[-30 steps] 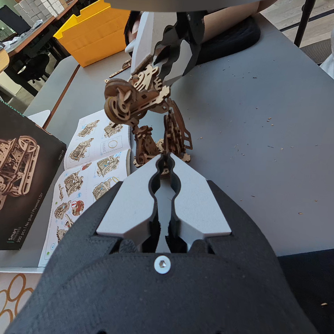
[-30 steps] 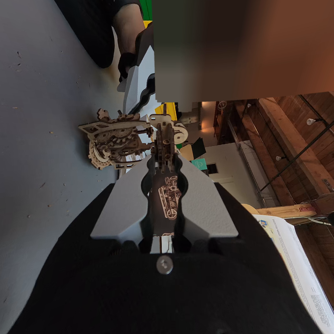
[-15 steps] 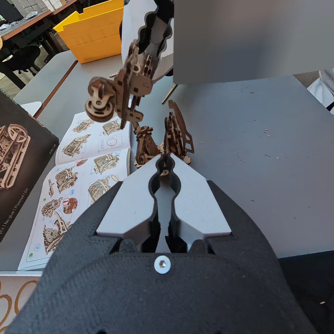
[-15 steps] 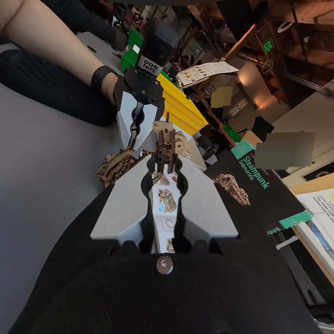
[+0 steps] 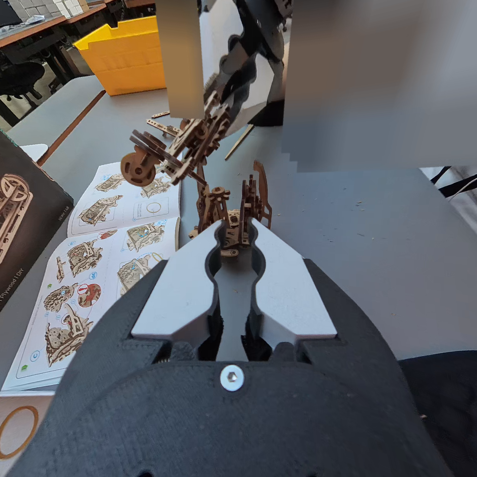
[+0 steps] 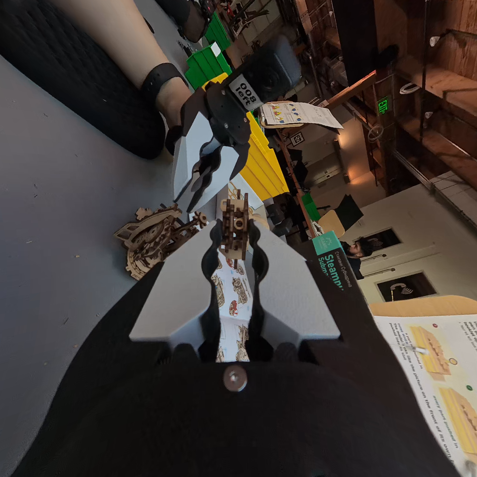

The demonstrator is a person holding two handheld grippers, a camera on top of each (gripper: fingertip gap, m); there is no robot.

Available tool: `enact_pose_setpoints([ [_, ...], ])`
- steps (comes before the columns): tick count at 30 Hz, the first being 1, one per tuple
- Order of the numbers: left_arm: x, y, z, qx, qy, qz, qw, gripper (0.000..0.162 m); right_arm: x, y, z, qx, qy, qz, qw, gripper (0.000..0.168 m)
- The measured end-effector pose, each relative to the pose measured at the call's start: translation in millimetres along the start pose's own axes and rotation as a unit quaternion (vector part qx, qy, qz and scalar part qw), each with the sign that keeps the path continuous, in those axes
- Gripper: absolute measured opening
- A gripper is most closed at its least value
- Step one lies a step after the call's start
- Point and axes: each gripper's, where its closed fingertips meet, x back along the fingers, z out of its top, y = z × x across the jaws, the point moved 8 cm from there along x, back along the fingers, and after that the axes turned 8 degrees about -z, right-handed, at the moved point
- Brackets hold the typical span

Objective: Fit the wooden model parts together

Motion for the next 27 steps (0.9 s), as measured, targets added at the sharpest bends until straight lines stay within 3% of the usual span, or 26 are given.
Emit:
enact_pose_setpoints([
  [4,25.5,-3.0,10.0,0.054,0.056,-0.008,0.997,0.031,5.2,1.6,14.0,0.049,0.034,-0.010,0.998,0.020],
  [8,49.7,-24.0,20.2,0.125,0.178,0.016,0.976,0.038,11.5,5.3,38.3,0.104,0.080,-0.023,0.991,0.019],
  [13,52.5,-31.8,45.7,0.191,0.322,-0.113,0.920,0.042,16.4,4.2,59.0,0.113,0.125,-0.031,0.985,0.020],
  [18,34.1,-17.7,62.5,0.171,0.305,-0.143,0.926,0.045,21.4,-0.6,64.1,0.126,0.137,-0.035,0.982,0.019],
  [22,25.1,-8.2,68.7,0.158,0.285,-0.161,0.931,0.022,22.7,-2.4,65.9,0.146,0.132,-0.037,0.980,0.020],
  [27,28.5,-6.1,74.9,0.136,0.281,-0.104,0.944,0.013,26.1,1.3,58.6,0.138,0.113,-0.050,0.983,0.020],
])
